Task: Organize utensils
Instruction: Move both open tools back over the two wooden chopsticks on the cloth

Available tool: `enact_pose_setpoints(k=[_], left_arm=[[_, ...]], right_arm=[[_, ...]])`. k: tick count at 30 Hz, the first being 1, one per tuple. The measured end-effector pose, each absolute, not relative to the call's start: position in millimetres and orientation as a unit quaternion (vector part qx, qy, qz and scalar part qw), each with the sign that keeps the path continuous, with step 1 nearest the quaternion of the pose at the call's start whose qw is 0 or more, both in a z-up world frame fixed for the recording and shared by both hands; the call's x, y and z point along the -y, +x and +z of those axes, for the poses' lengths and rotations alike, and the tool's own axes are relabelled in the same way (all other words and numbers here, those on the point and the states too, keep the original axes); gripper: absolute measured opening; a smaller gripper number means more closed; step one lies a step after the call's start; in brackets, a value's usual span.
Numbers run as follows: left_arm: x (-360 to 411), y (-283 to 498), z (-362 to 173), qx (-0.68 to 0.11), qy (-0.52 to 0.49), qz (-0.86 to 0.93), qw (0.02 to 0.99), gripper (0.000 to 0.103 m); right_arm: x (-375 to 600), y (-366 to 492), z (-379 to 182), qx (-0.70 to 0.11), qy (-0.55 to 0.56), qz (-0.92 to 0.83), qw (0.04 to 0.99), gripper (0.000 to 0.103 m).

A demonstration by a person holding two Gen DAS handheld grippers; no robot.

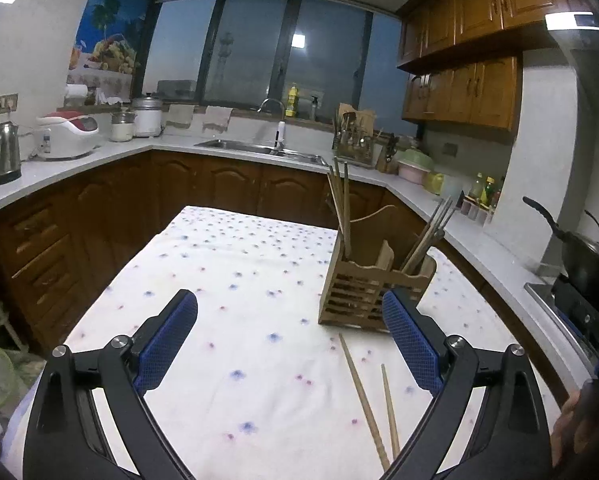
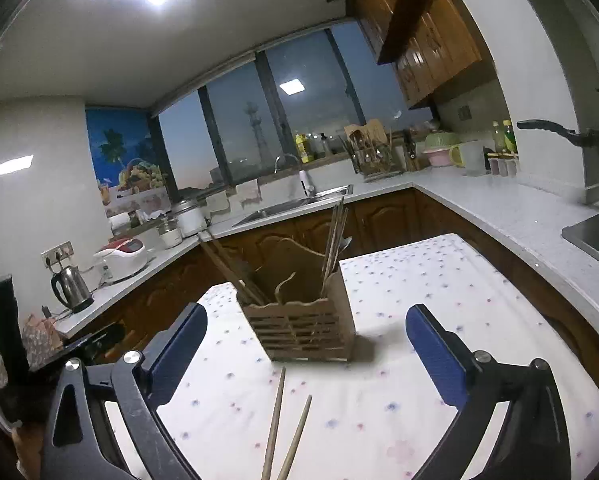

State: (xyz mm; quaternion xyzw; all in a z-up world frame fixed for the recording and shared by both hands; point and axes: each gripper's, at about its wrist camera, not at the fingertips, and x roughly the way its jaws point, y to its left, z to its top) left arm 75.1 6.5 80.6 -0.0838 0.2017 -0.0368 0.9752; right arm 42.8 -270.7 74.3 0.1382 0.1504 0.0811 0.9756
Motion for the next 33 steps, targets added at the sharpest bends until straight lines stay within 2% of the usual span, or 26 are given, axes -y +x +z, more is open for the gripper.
enact_pose_setpoints(k=[19, 33], left_arm=[[-15, 45, 82, -0.197, -0.082, -0.025, 0.977, 0.096], [-19, 54, 76, -0.209, -0.080, -0.018, 0.975, 0.096]], right_arm=[[261, 13, 64, -0.167, 0.120, 0.085, 0.975, 0.101], [260, 18, 55, -0.184, 0.118, 0.087, 0.972, 0.101]])
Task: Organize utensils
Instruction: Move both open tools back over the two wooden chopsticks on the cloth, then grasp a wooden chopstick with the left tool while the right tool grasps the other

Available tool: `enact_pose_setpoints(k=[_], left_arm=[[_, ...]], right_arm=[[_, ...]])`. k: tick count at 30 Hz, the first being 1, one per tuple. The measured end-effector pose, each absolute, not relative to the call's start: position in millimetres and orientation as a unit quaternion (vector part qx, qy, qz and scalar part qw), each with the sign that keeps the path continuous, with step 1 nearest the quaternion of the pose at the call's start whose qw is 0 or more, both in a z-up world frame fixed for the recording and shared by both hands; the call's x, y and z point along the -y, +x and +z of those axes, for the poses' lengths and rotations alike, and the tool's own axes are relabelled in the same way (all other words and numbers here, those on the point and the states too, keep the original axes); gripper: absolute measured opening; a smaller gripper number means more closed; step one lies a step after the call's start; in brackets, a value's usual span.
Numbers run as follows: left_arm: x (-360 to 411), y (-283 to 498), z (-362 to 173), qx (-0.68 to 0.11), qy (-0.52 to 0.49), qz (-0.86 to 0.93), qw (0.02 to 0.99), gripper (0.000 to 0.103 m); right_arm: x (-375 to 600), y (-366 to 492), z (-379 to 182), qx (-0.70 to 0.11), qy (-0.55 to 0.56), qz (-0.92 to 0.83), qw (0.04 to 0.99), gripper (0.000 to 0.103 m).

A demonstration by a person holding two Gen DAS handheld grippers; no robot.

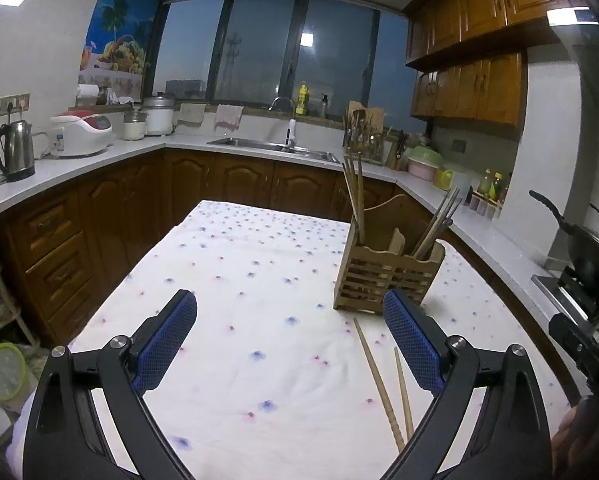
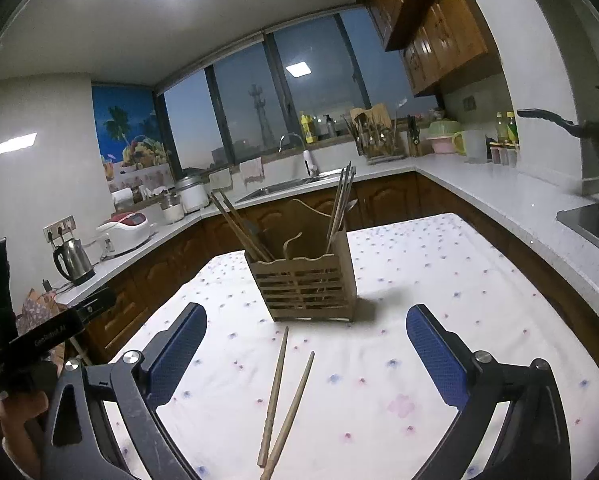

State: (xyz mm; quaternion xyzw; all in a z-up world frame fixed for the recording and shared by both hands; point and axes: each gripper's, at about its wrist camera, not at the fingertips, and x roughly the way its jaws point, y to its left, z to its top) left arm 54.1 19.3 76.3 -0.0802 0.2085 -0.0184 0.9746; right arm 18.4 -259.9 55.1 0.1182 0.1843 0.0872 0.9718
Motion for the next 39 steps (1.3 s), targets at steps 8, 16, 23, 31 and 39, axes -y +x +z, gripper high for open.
enact_pose_setpoints(k=[8, 16, 23, 31, 39], left_arm=[[-18, 78, 52, -0.260, -0.091, -0.031, 0.961, 0.096], [0, 150, 3, -0.392, -0.108, -0.098, 0.908, 0.071], [49, 202, -24, -0.451, -0.063, -0.140, 0.879, 0.062], [95, 248, -50, -0.488, -0.002, -0.146, 0.861, 0.039], [124, 258, -58, -0.481, 0.067, -0.145, 0.862, 0.011]], right_arm=[[252, 42, 36, -0.244, 0.109, 0.100, 0.958, 0.098], [225, 105, -25, -0.389, 0.105, 0.124, 0.907, 0.039], [207, 144, -53, -0.441, 0.095, 0.131, 0.883, 0.024], [219, 150, -71, -0.471, 0.075, 0.134, 0.869, 0.007], [252, 153, -71, -0.476, 0.113, 0.128, 0.863, 0.008]])
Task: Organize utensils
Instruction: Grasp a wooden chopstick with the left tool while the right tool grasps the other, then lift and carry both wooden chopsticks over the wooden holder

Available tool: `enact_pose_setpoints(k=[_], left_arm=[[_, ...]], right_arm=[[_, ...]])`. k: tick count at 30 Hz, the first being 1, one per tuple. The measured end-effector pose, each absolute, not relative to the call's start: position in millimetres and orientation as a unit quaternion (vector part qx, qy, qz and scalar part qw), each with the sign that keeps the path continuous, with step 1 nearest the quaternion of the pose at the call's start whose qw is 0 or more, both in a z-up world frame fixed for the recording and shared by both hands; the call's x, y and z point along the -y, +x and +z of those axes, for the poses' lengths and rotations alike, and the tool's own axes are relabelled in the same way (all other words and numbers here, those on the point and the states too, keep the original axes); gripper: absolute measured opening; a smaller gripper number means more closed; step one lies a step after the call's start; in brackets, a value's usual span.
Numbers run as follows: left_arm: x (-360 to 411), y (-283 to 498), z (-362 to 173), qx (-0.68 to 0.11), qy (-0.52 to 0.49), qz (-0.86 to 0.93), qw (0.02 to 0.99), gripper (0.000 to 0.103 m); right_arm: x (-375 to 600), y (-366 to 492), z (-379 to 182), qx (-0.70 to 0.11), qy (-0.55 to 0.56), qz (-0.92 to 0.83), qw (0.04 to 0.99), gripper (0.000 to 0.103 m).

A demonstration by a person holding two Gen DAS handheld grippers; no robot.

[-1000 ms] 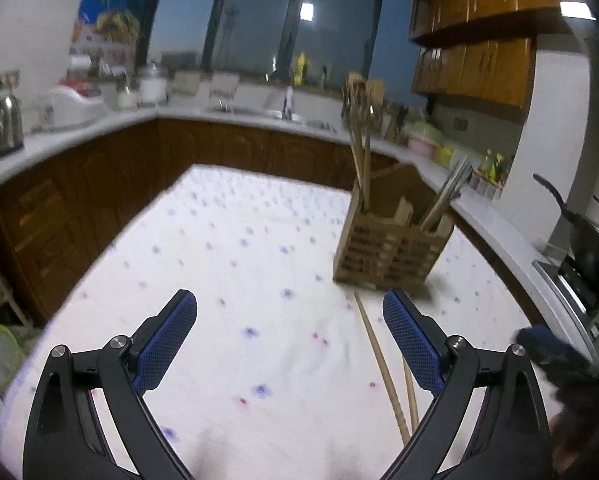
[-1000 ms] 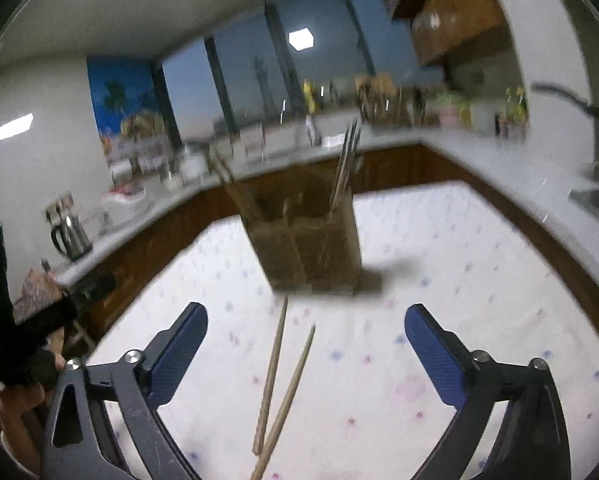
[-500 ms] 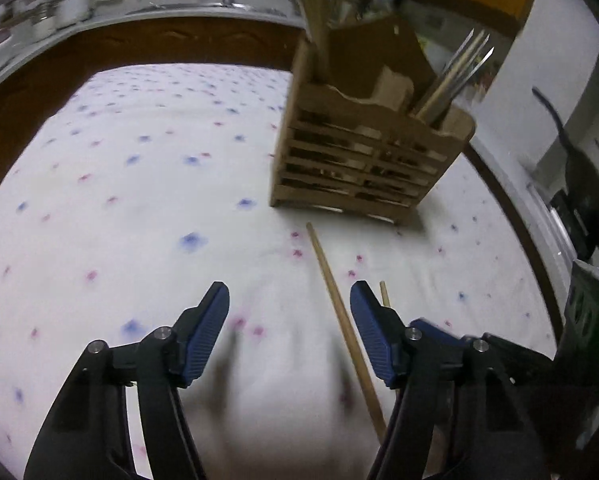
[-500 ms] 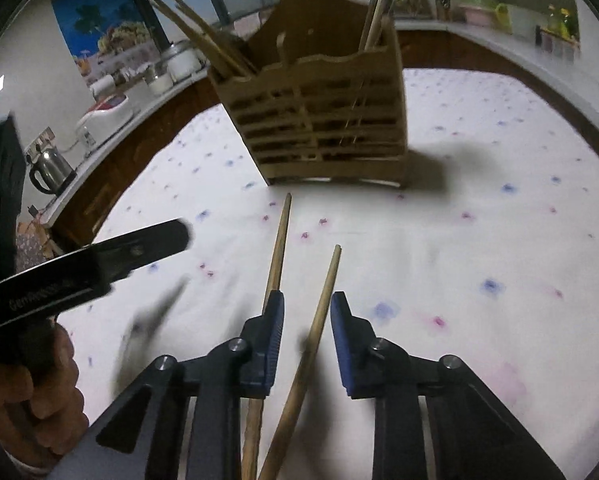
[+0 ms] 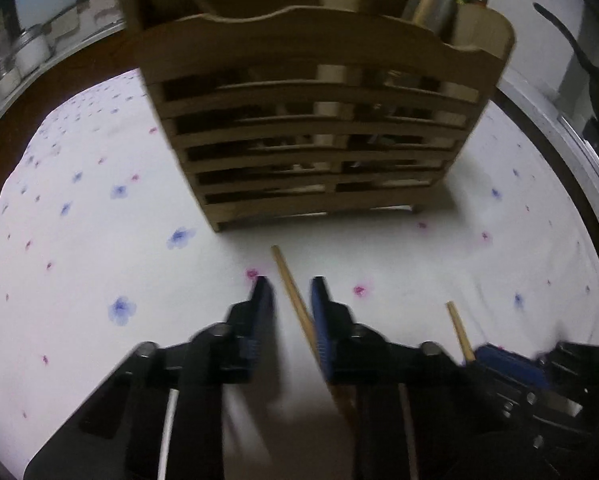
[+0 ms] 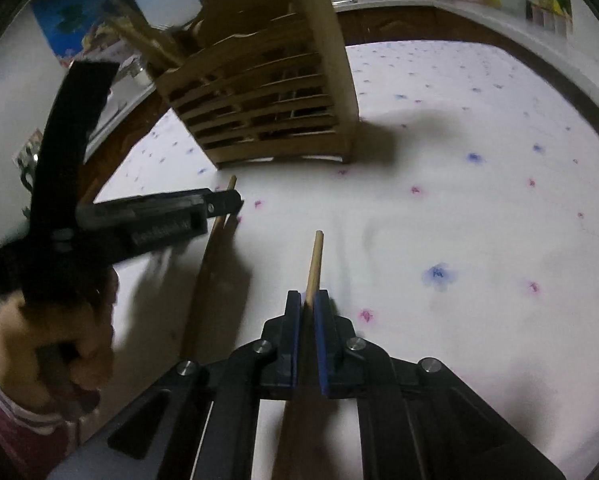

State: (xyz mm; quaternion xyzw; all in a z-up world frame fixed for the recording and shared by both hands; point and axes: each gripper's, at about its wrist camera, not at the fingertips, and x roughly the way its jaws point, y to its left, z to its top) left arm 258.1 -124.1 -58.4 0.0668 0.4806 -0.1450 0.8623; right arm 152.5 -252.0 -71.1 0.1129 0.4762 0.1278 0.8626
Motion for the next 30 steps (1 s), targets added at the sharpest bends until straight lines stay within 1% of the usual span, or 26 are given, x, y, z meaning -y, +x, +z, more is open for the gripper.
enact_pose_setpoints(k=[4, 5, 8, 12, 15, 23, 27, 30], left_arm=[[127, 252, -57, -0.475, 0.085, -0.156, 0.862, 0.005], [126, 249, -59, -0.475, 0.082, -0.160, 0.862, 0.005], [116, 243, -53, -0.477, 0.052, -0.176, 0.860, 0.005], [94, 220, -26, -0.454, 0.007, -0.200, 0.868, 0.005], [79, 203, 3, -0.431, -0.029, -0.219, 0.875, 0.005], [45, 161, 71, -0.353, -0.075, -0.241, 0.901, 0.005], [30, 150, 93, -0.323, -0.105, -0.255, 0.905, 0.005], [28, 145, 104, -0.308, -0.107, -0.257, 0.910, 0.005]], right_arm=[[244, 162, -71, -0.469, 0.105, 0.125, 0.868, 0.009], [240, 165, -71, -0.467, 0.096, 0.125, 0.870, 0.009], [234, 170, -71, -0.468, 0.080, 0.121, 0.872, 0.006], [238, 164, -64, -0.462, 0.087, 0.126, 0.874, 0.005], [246, 152, -43, -0.435, 0.101, 0.131, 0.885, 0.005], [260, 114, 34, -0.343, 0.117, 0.142, 0.921, 0.005], [266, 100, 67, -0.301, 0.121, 0.144, 0.935, 0.005], [269, 96, 85, -0.278, 0.122, 0.144, 0.942, 0.005]])
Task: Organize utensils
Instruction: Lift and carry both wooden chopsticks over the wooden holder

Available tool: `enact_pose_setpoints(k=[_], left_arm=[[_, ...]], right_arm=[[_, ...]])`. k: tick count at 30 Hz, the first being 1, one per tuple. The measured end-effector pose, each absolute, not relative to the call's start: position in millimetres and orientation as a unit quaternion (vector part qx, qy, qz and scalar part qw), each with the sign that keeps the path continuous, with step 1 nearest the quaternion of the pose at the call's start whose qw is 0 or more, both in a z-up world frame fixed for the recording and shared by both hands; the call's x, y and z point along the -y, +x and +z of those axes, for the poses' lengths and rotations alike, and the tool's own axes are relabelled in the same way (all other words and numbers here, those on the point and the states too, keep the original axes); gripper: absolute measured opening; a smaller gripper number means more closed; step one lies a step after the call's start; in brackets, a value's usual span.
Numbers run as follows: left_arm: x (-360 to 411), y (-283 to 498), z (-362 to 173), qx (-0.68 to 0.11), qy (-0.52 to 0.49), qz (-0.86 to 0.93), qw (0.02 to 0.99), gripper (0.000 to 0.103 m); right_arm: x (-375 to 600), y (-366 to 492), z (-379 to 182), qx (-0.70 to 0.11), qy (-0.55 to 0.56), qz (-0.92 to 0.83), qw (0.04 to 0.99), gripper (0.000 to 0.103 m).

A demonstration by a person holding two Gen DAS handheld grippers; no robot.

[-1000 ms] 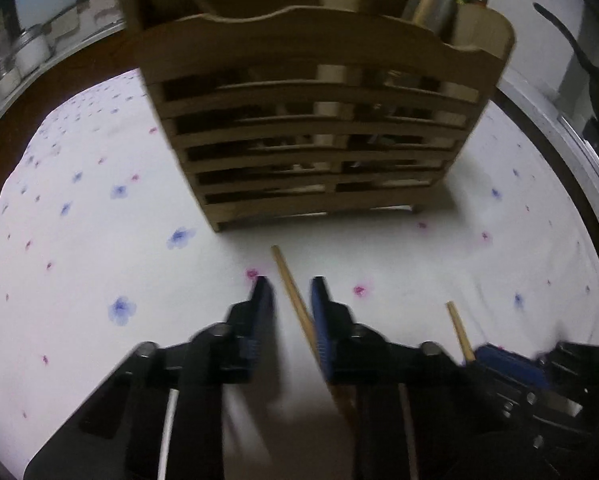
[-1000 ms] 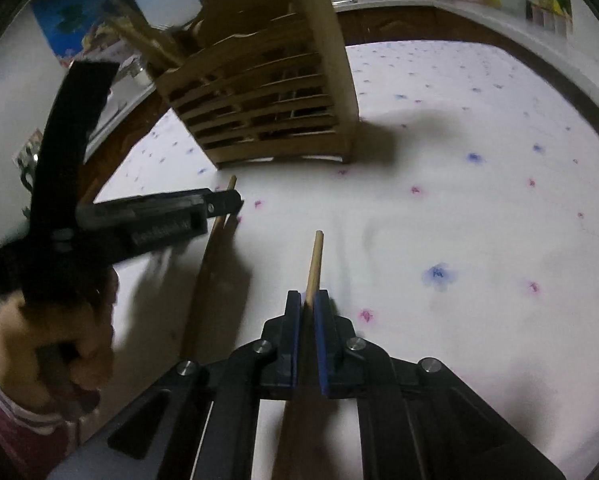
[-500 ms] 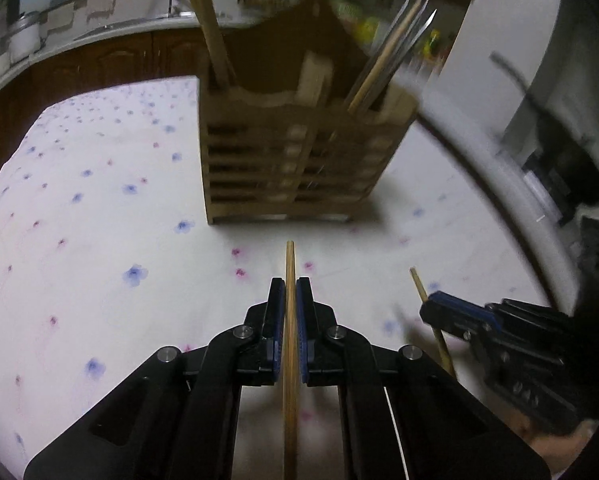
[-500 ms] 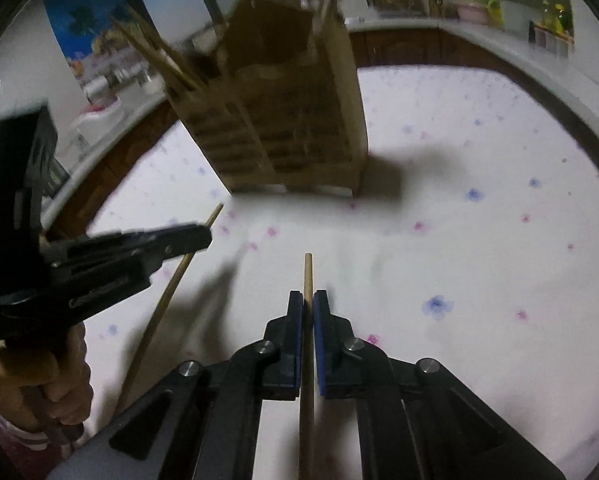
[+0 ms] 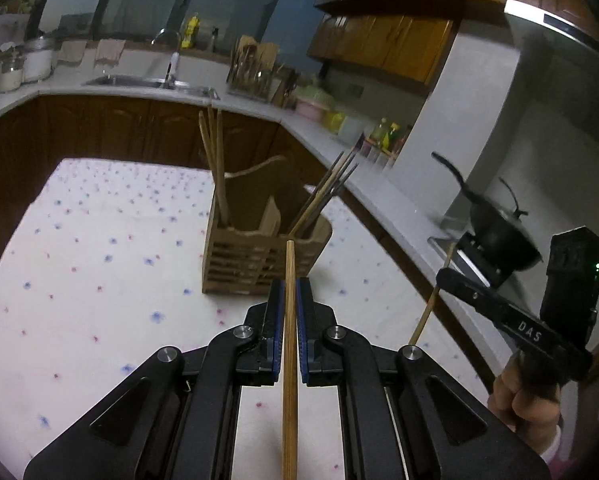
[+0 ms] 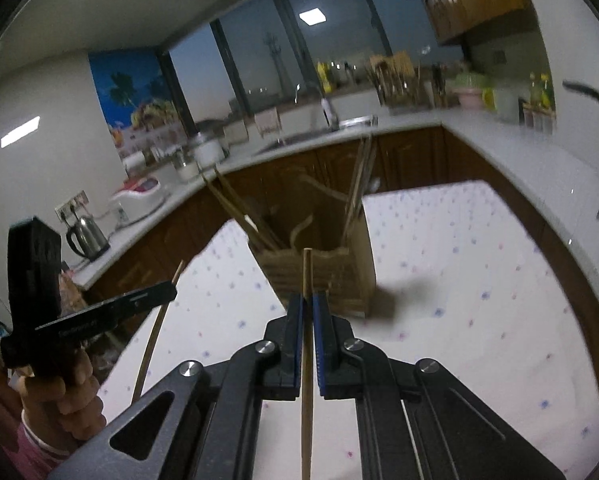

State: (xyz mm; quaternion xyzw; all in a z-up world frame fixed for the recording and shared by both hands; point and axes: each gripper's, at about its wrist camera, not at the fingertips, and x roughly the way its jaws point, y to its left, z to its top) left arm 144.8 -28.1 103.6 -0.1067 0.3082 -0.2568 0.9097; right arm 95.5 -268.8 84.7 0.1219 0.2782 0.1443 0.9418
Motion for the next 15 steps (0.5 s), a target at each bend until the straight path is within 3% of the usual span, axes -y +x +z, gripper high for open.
enact_pose_setpoints(k=[15], left_arm=[[30, 140, 113, -0.290, -0.108, -0.262, 0.914, 0.005]], right_arm=[[259, 88, 115, -0.236, 0.102, 0.157, 0.954, 0.005]])
